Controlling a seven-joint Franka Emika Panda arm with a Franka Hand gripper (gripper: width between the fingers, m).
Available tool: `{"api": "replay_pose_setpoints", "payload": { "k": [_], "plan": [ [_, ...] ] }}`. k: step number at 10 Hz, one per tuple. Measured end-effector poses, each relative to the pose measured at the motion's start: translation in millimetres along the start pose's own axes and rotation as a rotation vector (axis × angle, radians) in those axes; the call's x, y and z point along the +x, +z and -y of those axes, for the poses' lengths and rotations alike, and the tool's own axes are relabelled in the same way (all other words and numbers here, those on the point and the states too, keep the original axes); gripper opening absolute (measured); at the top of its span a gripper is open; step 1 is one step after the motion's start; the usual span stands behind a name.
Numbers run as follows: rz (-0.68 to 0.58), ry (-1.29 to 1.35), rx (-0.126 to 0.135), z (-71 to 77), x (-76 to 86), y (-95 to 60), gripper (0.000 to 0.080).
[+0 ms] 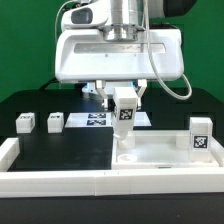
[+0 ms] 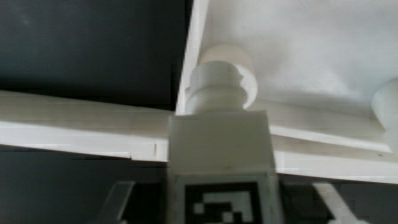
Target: Assemble square table
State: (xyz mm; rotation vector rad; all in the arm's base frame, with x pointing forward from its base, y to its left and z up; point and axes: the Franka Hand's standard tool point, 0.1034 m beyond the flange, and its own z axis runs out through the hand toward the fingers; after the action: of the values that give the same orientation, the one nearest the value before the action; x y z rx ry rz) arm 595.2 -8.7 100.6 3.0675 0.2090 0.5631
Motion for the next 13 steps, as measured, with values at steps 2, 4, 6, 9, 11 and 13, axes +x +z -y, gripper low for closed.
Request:
{"api": "replay_pose_setpoints", "payload": {
  "k": [2,4,6,9,11,13],
  "plan": [
    [-0.008,0.01,0.001,8.6,0.4,4.9,0.0288],
    [-0.082,-0.004,-0.042,1.6,4.9,3.4,0.0288],
    [-0.117,-0.004,-0.067,-2.5,-1.9,4.9,0.0288],
    [-0.119,0.002,-0.064,2.1,-1.2,4.8,0.0288],
    [-0.118,0.013,-0.06,5.4,-2.1,5.1,0.0288],
    [-0.117,0.014,-0.061,5.1,-2.5,5.5,0.0288]
  ]
}}
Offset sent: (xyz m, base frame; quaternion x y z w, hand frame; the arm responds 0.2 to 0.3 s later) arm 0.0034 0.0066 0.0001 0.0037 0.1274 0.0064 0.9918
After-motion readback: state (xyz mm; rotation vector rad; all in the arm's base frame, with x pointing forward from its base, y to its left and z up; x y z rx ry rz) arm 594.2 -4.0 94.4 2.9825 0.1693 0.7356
